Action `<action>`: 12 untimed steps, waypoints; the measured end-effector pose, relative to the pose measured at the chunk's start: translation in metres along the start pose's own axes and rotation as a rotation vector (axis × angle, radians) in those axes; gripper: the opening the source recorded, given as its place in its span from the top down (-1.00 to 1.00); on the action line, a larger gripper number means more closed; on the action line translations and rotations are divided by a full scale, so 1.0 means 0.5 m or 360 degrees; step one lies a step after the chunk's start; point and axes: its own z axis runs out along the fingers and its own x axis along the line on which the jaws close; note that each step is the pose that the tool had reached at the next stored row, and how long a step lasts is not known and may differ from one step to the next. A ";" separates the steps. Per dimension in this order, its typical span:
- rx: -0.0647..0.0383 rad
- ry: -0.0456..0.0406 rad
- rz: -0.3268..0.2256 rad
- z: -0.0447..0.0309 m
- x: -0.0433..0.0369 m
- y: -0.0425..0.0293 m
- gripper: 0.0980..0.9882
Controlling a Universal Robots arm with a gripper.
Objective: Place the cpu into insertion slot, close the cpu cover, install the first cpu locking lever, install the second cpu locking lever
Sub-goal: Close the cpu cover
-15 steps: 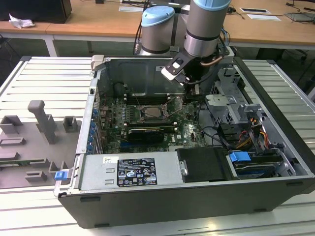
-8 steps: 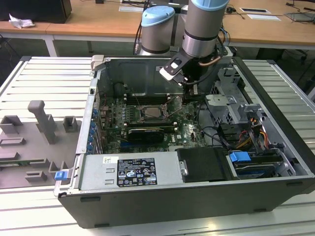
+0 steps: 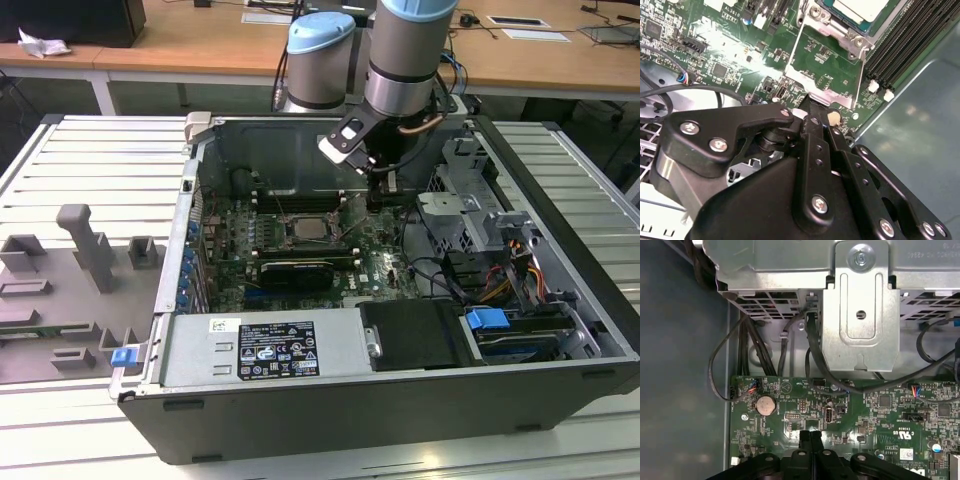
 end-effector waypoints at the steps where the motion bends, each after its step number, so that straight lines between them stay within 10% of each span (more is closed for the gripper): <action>1: 0.0000 0.0000 0.0000 0.000 0.000 -0.002 0.98; 12: 0.0000 0.0000 0.0000 -0.002 0.001 -0.044 0.98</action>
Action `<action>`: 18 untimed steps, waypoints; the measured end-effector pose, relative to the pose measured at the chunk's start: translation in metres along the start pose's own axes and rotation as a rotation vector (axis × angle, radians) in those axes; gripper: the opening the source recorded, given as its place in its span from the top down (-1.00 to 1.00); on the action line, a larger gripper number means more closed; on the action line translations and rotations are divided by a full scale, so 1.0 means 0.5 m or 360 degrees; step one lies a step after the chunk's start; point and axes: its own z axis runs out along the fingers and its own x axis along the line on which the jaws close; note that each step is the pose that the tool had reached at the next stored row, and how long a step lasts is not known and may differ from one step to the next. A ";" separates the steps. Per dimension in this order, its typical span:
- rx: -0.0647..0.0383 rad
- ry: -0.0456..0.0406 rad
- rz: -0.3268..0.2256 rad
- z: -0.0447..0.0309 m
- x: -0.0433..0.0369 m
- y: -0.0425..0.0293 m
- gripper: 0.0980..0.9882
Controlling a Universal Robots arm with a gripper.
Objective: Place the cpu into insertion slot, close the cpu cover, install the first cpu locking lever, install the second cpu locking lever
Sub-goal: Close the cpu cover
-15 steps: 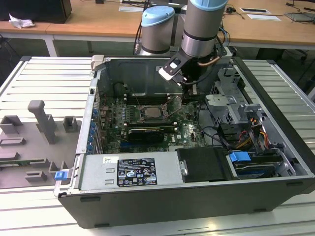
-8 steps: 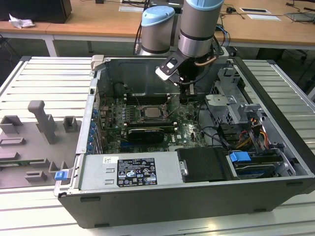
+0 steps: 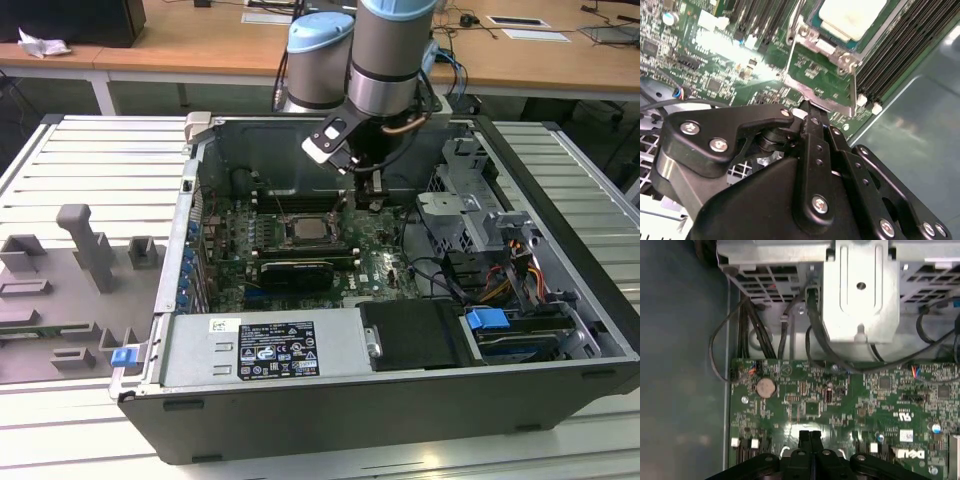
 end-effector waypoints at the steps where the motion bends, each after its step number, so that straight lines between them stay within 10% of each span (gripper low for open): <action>1: 0.0000 0.0000 0.0000 0.000 0.000 -0.005 0.98; 18: 0.0000 0.0000 -0.0002 0.010 0.001 -0.078 0.98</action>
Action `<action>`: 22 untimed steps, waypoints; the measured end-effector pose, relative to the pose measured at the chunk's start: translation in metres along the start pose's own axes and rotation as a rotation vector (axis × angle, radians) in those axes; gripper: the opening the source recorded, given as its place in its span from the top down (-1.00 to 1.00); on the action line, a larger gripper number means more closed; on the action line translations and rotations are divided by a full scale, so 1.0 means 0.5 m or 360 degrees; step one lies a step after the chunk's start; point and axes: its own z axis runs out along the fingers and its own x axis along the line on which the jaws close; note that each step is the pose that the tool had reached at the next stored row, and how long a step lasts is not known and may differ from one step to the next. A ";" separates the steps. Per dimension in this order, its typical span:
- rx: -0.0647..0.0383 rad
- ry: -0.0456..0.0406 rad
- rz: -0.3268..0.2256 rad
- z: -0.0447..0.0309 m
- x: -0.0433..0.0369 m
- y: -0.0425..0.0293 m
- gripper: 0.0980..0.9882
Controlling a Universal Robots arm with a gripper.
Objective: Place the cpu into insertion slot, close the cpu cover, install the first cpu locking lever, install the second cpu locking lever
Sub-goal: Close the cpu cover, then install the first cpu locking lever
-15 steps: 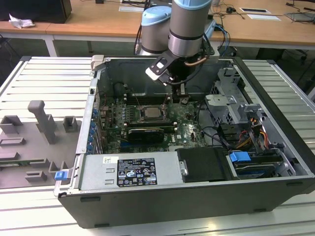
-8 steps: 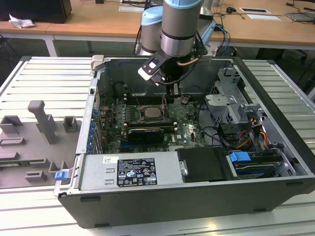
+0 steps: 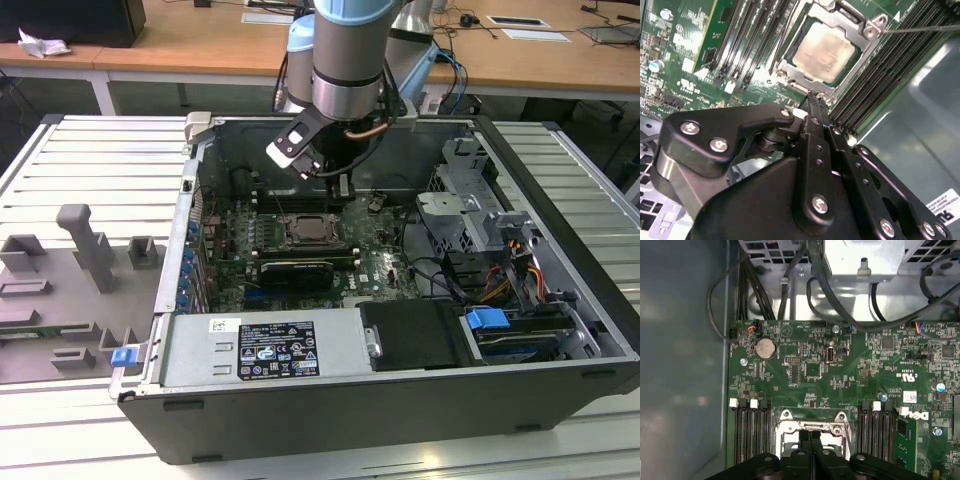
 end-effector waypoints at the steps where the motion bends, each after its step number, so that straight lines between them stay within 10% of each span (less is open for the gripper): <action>1: 0.0000 0.0000 -0.0001 0.000 0.000 -0.005 0.98; 11: 0.0005 0.0002 -0.0040 0.017 0.000 -0.045 0.98; 22: 0.0006 0.0002 -0.0047 0.020 0.000 -0.054 0.98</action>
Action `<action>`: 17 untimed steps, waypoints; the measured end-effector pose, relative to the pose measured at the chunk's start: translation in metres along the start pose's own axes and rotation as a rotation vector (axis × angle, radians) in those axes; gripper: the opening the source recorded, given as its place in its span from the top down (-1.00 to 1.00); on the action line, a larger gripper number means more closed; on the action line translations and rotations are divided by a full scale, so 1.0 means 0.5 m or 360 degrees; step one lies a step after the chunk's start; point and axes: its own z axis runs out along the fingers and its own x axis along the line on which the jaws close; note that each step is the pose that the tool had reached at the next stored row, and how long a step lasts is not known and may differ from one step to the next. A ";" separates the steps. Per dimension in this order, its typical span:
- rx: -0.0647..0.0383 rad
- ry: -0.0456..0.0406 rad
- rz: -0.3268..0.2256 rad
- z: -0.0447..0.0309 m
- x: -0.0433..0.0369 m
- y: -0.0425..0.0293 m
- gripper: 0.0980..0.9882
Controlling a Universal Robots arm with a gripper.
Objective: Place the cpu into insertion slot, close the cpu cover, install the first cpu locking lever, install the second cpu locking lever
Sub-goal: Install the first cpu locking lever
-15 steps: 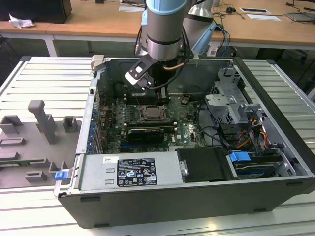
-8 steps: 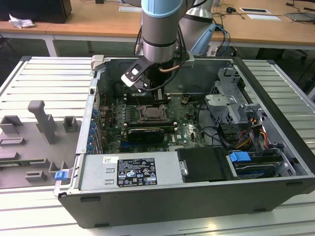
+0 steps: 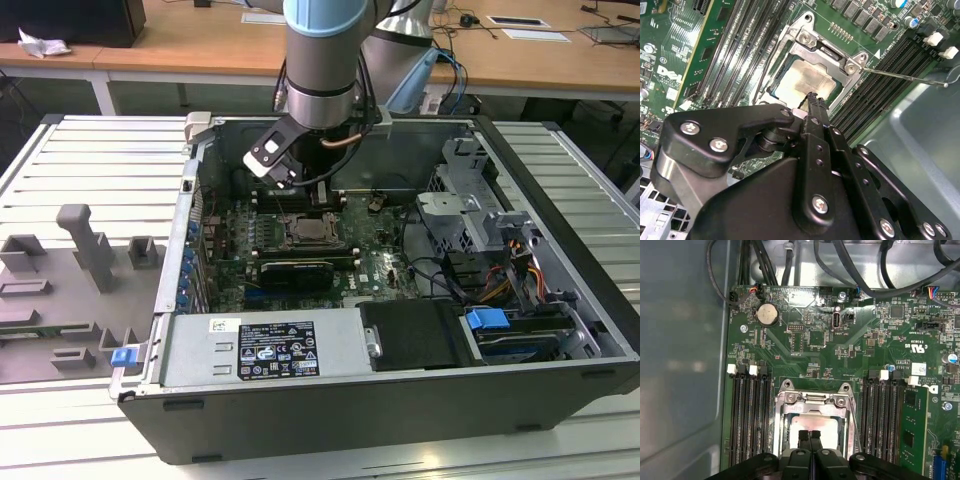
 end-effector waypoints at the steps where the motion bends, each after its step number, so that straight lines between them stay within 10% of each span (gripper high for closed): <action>1: 0.0000 0.0000 0.0000 0.000 0.000 0.000 0.98; 17: 0.0000 0.0000 0.0000 -0.022 0.002 0.001 0.98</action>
